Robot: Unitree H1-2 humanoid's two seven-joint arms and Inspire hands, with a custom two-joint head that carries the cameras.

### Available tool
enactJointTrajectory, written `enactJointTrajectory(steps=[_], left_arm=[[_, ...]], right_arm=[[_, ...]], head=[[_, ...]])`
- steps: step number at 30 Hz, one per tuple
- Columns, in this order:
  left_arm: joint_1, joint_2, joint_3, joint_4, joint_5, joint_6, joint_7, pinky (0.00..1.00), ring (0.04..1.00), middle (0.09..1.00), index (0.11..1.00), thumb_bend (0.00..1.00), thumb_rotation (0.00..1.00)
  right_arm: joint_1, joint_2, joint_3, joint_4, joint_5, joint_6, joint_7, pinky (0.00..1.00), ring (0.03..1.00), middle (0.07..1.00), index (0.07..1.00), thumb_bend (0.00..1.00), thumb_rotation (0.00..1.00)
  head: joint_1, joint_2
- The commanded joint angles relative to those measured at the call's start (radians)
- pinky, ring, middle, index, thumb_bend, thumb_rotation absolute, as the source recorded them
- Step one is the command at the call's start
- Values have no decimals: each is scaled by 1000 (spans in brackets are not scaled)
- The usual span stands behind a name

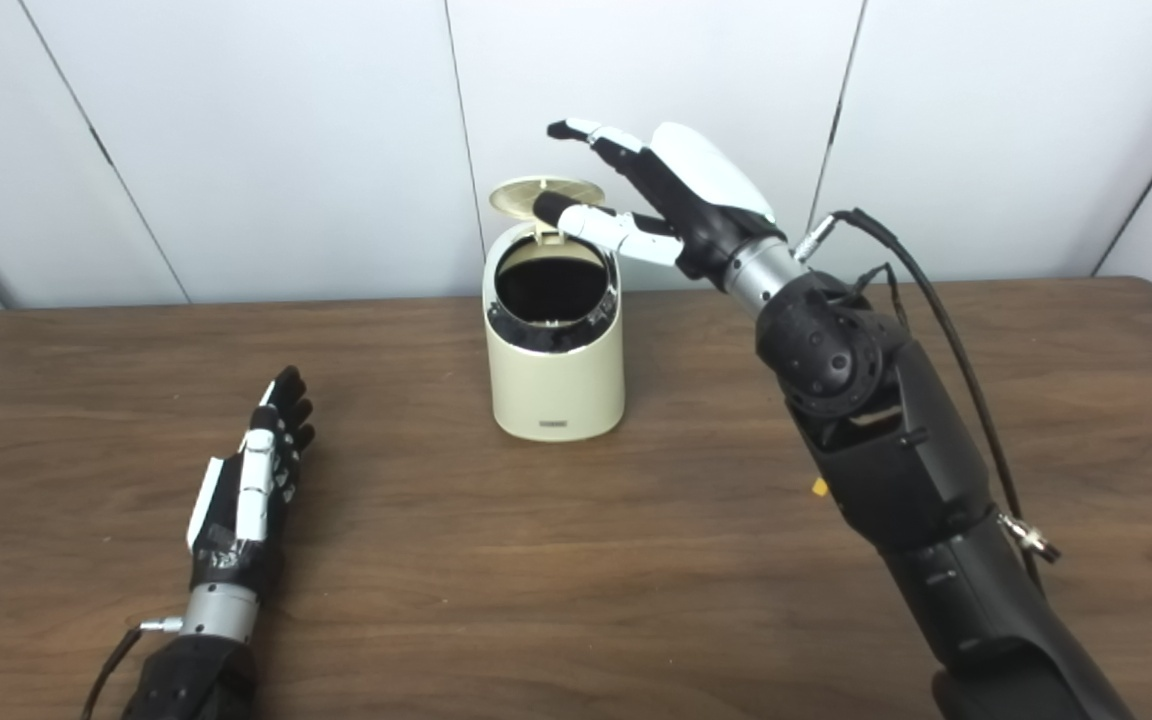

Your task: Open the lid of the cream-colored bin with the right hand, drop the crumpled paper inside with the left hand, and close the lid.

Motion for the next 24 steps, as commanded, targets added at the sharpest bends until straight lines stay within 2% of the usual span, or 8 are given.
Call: enactJointTrajectory(steps=[1, 6, 8, 10, 13, 15, 20, 24], left_arm=[[32, -28, -19, 23, 3, -16, 6, 1000, 1000, 1000, 1000, 473, 931], [31, -28, -27, 23, 27, -7, 16, 997, 1000, 998, 964, 515, 858], [31, -26, -31, 15, 43, 1, 22, 977, 991, 986, 939, 542, 832], [32, -28, -32, 6, 38, 8, 18, 972, 990, 982, 925, 579, 808], [33, -33, -30, -2, 7, 17, 4, 998, 999, 998, 944, 545, 786], [34, -35, -30, -7, 14, 28, 9, 1000, 1000, 1000, 943, 580, 773], [35, -36, -30, -12, 27, 34, 15, 1000, 1000, 999, 948, 621, 769], [36, -38, -26, -15, 19, 30, 13, 999, 1000, 1000, 958, 606, 762]], right_arm=[[-60, -18, -2, -28, -22, -12, 6, 845, 905, 915, 890, 539, 1000], [-63, -27, 16, -38, -29, -20, 42, 846, 915, 910, 884, 521, 1000], [-68, -35, 28, -50, -41, -19, 63, 851, 921, 913, 886, 519, 1000], [-71, -45, 41, -64, -59, -20, 84, 883, 931, 919, 887, 516, 1000], [-71, -58, 59, -84, -95, -23, 111, 946, 962, 930, 894, 521, 1000], [-63, -61, 66, -100, -113, -22, 121, 960, 974, 933, 892, 533, 1000], [-37, -67, 62, -131, -130, -9, 150, 982, 999, 939, 892, 579, 1000], [-13, -65, 49, -150, -121, 6, 168, 993, 1000, 950, 891, 587, 1000]], head=[[-8, 5], [-9, 1], [-23, 19], [-25, 24], [-21, 29], [-18, 27], [-11, 27], [-4, 29]])
